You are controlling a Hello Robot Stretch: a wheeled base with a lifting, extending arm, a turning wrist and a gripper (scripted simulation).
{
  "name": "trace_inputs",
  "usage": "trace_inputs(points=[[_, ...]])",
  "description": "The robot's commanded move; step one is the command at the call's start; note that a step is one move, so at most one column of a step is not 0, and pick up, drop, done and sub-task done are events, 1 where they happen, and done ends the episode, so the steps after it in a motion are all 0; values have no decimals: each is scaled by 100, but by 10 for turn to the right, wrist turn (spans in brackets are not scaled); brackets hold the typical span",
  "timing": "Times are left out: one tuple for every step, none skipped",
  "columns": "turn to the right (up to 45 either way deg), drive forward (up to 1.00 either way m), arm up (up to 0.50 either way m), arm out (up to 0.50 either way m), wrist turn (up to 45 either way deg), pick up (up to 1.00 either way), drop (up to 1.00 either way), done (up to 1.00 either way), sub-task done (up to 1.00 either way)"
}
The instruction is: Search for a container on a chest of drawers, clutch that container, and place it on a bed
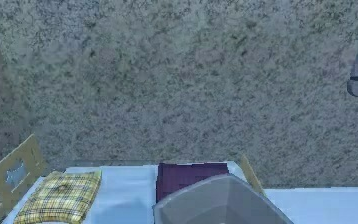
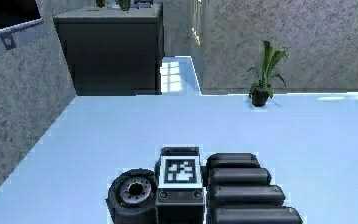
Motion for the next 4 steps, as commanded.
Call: trace_inputs(points=[[450, 0, 0, 0, 0, 0, 0, 0, 0], [450, 0, 0, 0, 0, 0, 0, 0, 0], [450, 0, 0, 0, 0, 0, 0, 0, 0], [300, 0, 0, 0, 0, 0, 0, 0, 0]])
